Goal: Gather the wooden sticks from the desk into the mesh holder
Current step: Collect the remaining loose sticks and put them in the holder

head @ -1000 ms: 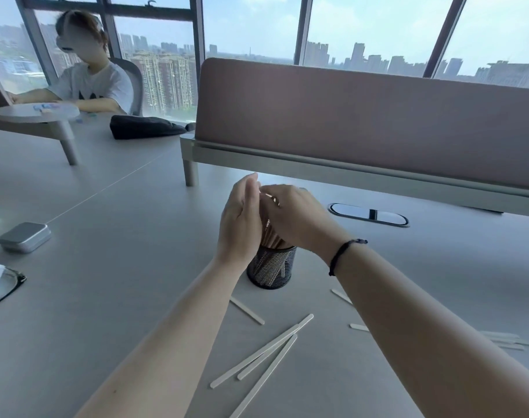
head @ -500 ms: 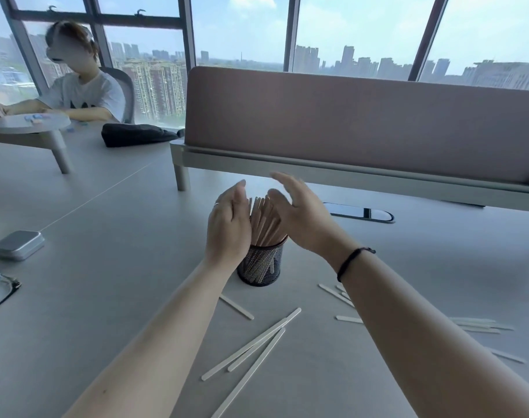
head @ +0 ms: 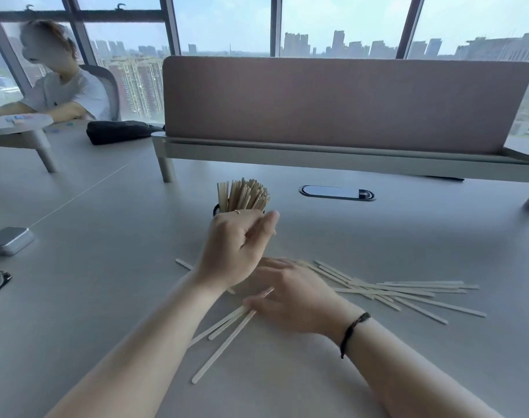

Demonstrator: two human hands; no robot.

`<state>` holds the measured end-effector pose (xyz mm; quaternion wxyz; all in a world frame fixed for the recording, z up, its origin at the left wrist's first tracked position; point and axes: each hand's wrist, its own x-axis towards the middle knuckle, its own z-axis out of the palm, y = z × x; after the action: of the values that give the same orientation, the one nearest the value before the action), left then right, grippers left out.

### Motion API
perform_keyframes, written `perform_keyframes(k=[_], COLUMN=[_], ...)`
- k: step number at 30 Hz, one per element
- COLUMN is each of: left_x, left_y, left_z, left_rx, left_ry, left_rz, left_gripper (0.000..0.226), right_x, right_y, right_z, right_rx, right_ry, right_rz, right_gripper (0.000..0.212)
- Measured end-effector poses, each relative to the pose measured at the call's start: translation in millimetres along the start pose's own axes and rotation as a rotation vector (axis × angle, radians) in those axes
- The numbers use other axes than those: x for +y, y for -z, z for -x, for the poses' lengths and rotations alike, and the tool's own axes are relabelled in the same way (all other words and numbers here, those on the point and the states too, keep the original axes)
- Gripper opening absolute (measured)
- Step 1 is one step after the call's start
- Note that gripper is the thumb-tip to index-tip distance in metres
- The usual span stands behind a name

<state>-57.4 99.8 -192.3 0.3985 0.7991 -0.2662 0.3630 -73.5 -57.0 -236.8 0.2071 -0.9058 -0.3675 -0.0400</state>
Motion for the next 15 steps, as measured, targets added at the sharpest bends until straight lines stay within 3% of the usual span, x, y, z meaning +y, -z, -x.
perform_keyframes(k=[3,8,15], left_x=[3.4,-8.6,-14.8], left_y=[-8.4,-26.3,-31.0], left_z=[-0.8,16.6,23.4], left_rx=[-0.031,-0.263,-0.312], left_ry=[0.085,0.139,0.168], left_rz=[0.098,0.029,-0.011], left_gripper=[0.044,0.047,0.045], right_x=[-28.4,-34.4,-5.4], right_y=[-24.9,-26.5,-9.5], right_z=[-5.1,-8.3,5.0], right_rx=[-0.041,-0.040,-0.001], right_ry=[0.183,0.115,0.027], right_rz=[0.037,0.035,-0.059], right_gripper=[0.053,0.046,0.026])
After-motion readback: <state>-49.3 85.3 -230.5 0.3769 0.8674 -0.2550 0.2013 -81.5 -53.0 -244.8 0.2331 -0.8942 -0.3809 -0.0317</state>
